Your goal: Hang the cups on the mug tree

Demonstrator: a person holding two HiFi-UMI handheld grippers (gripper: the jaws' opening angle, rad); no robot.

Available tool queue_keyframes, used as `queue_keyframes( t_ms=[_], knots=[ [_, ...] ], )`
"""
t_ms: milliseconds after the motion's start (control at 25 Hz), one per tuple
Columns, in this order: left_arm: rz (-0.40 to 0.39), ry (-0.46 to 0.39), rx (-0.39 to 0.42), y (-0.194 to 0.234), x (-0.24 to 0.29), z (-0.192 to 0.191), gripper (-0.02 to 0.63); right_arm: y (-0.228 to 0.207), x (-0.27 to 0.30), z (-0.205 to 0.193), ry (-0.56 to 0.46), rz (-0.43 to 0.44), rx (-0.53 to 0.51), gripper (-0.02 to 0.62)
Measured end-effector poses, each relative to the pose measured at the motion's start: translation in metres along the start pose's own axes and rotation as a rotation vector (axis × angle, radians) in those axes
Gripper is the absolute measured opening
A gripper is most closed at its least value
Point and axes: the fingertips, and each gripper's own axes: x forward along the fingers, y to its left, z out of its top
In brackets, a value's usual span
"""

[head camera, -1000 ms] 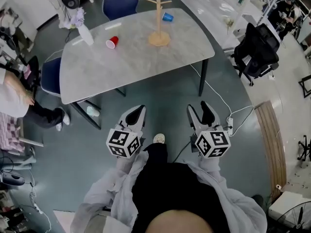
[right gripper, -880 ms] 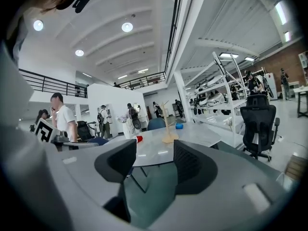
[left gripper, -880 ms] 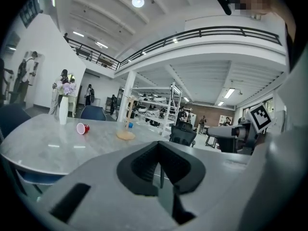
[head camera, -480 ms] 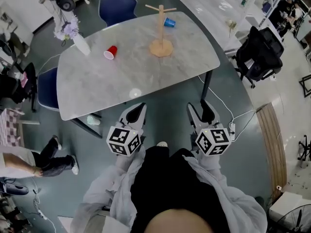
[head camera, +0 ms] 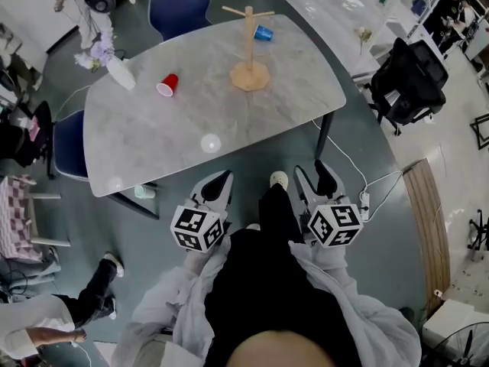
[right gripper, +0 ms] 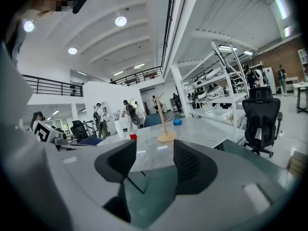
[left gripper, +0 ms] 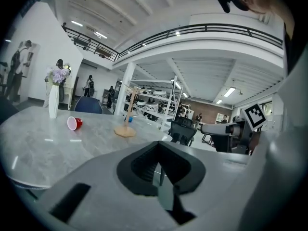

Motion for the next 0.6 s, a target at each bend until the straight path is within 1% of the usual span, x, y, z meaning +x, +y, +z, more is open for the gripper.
queue_keyframes(
  t_ms=[240, 600],
  knots=[
    [0.018, -0.003, -0.006, 0.015, 0.037, 0.019, 0.0, -0.017, 0.042, 0.022, -0.003, 0.036, -0.001, 0.235],
    [0.017, -0.014, 0.01, 0.037, 0.124, 0.061, 0.0, -0.067, 0.116, 0.059, 0.012, 0.073, -0.009, 0.235]
  ],
)
